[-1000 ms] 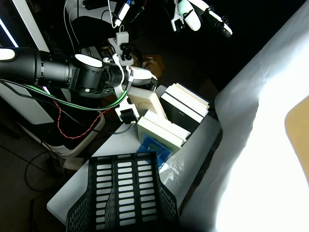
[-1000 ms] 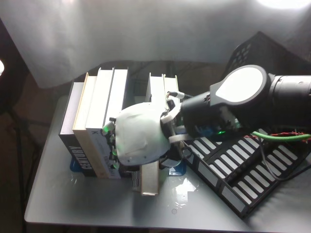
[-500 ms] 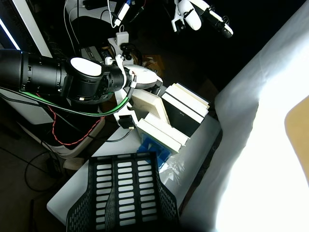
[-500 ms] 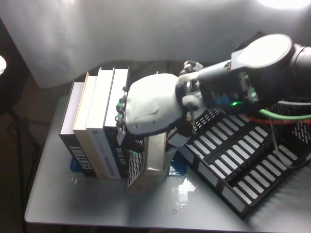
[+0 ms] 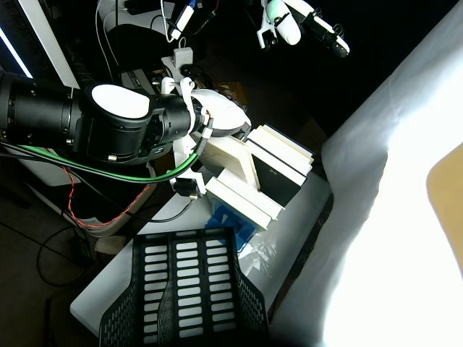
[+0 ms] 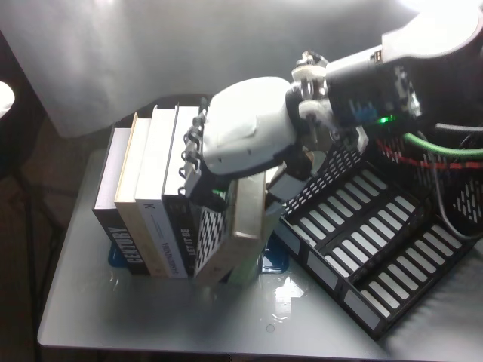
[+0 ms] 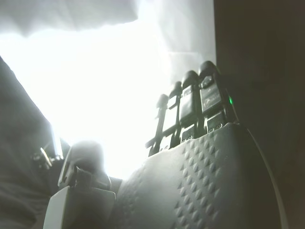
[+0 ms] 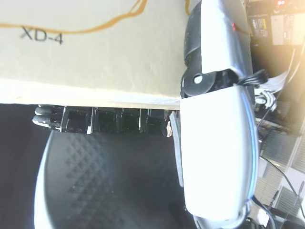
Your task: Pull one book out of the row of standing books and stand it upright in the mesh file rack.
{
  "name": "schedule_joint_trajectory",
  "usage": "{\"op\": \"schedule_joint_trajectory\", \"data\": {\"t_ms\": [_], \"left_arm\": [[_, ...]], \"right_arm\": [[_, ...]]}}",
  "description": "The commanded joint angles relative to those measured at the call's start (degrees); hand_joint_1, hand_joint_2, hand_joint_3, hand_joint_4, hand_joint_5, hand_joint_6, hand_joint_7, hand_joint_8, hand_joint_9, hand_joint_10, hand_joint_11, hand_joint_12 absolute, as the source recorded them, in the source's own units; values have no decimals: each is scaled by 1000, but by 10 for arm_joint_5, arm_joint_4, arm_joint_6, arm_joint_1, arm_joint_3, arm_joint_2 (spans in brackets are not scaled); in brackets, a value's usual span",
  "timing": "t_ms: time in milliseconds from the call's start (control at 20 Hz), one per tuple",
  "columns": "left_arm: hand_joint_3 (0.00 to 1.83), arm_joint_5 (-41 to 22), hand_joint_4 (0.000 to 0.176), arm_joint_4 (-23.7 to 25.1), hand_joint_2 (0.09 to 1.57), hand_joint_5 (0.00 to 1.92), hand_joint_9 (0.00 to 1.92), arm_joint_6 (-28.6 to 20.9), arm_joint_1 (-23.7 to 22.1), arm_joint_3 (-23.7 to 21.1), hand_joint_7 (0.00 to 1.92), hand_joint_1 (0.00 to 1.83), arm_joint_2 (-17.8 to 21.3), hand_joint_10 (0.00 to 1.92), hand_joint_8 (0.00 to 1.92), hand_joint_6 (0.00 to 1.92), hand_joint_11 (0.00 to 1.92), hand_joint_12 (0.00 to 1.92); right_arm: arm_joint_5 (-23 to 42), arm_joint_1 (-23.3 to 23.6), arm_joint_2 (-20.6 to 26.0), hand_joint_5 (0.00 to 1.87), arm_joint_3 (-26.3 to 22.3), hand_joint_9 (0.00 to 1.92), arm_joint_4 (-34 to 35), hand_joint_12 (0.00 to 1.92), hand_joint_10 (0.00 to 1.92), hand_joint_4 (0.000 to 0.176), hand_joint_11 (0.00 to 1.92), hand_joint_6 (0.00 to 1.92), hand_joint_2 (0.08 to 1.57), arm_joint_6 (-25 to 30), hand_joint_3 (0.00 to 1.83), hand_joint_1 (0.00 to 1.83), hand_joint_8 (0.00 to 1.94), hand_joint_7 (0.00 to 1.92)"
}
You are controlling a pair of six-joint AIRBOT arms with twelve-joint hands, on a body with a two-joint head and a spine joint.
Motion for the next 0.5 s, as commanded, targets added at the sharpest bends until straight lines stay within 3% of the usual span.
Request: {"op": "schedule_joint_trajectory", "data": {"t_ms": [0,150,250,300,350,400,450], "left_arm": [[0,-72,29,-8,1370,0,0,-2,-4,6,0,0,2,0,0,0,0,0],[0,-70,24,-5,1371,0,0,-2,-8,8,0,0,-1,0,0,0,0,0],[0,-69,24,-2,1371,0,0,-2,-11,7,0,0,0,0,0,0,0,0],[2,-70,24,-1,1381,0,0,-2,-13,7,0,0,0,0,0,0,0,0],[0,-69,25,1,1376,0,0,-2,-15,7,0,0,0,0,0,0,0,0],[0,-67,26,2,1376,0,0,-2,-16,7,0,0,-1,0,0,0,0,0],[1,-67,28,4,1378,0,0,-2,-17,7,0,0,-1,0,0,0,0,0]], "right_arm": [[-2,9,12,720,4,501,19,1921,1788,0,414,1339,1287,5,12,1136,1646,630],[0,22,20,774,7,361,25,1921,1546,0,159,1428,1292,11,2,1137,1543,564],[2,32,31,774,5,361,34,1921,1546,0,159,1428,1292,16,2,1137,1543,564],[2,35,35,774,5,470,43,1921,1570,0,222,1395,1276,16,0,1135,1500,627],[2,41,39,779,5,701,44,1921,1803,0,555,1190,1254,17,0,1186,1596,726],[2,45,42,760,5,901,47,1921,1916,0,839,1144,1248,17,0,1203,1616,771],[3,49,45,759,5,830,51,1921,1913,0,760,1175,1250,17,0,1188,1607,757]]}}
